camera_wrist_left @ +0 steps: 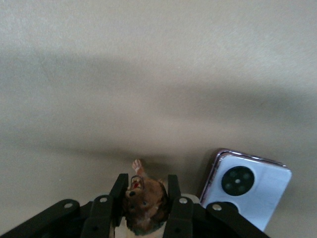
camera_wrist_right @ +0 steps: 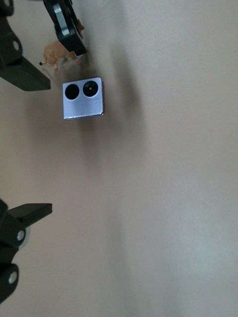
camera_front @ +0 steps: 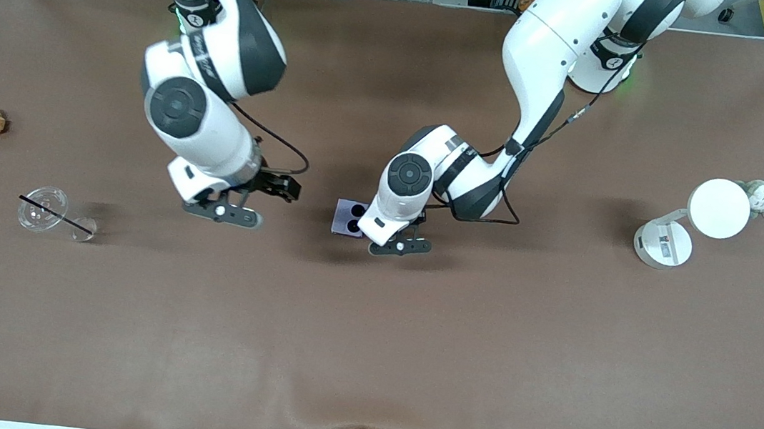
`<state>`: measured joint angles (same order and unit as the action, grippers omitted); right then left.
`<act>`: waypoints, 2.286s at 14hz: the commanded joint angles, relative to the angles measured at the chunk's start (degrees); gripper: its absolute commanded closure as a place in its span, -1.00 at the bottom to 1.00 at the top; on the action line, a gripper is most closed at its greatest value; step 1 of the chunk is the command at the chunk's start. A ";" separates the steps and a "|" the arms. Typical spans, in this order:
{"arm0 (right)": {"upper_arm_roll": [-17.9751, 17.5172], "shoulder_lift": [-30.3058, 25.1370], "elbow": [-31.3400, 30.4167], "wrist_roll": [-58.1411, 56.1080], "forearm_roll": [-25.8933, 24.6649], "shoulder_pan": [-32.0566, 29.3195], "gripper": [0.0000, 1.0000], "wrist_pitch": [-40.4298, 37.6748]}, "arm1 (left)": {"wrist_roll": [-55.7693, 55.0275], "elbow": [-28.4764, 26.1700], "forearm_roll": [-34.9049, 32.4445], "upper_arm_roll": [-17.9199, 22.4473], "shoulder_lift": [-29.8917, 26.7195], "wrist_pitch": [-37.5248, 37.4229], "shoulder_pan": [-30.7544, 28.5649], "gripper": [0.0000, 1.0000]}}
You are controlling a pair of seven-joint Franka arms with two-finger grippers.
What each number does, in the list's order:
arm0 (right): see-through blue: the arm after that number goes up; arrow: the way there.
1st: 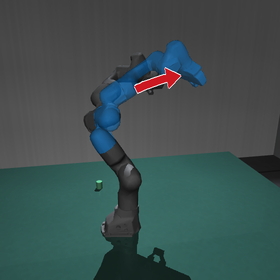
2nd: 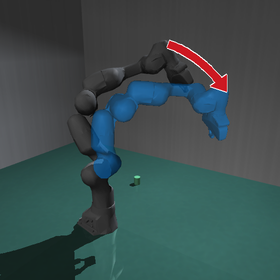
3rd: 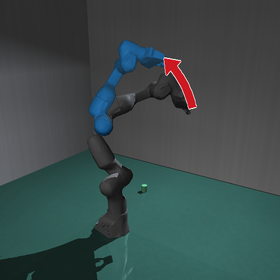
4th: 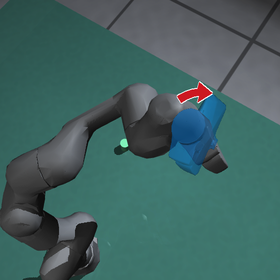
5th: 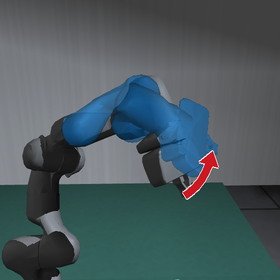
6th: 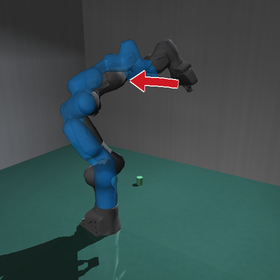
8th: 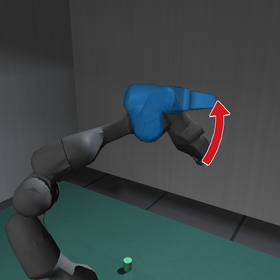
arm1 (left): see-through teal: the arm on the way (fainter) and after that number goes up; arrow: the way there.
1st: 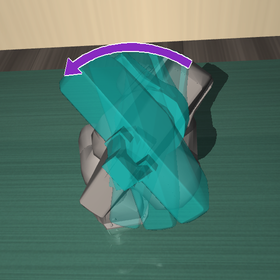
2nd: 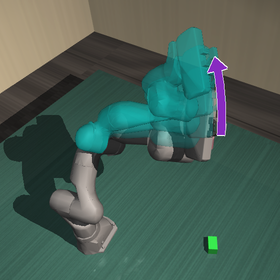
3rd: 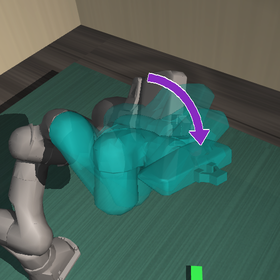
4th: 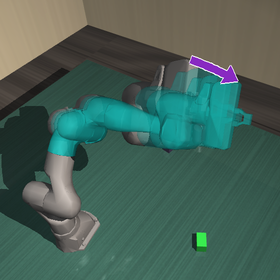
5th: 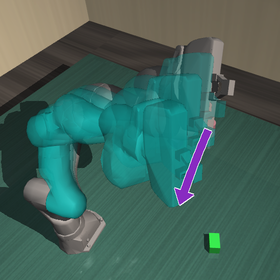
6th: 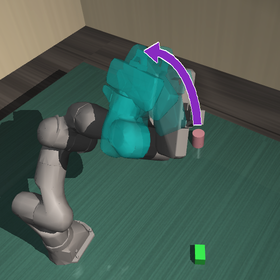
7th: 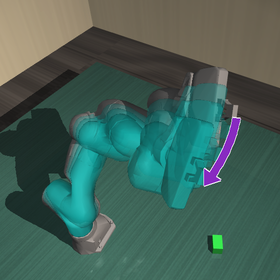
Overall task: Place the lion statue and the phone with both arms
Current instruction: 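Lift the lion with the left gripper while the right gripper grasps the phone, then carry the lion toward the white cup while the right gripper carries the phone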
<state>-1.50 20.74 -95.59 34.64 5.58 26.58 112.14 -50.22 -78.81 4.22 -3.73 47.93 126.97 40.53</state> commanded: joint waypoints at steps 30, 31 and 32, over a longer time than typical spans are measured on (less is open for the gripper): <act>0.98 23.99 4.54 9.48 -0.39 12.36 -1.00 21.81 | 36.77 -47.84 -10.37 -0.13 -31.76 9.52 -39.48 1.00; 0.98 24.08 4.54 9.48 -0.39 12.45 -1.00 21.98 | 37.29 -47.84 -10.37 -0.05 -31.23 9.87 -39.83 1.00; 1.06 24.17 4.45 9.48 -0.74 12.71 -1.00 21.98 | 39.21 -47.84 -10.37 -0.13 -30.71 10.57 -41.31 1.00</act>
<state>-1.30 43.88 -92.37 42.70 5.49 38.03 134.02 -12.81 -126.39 -5.28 -3.17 16.64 135.78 1.46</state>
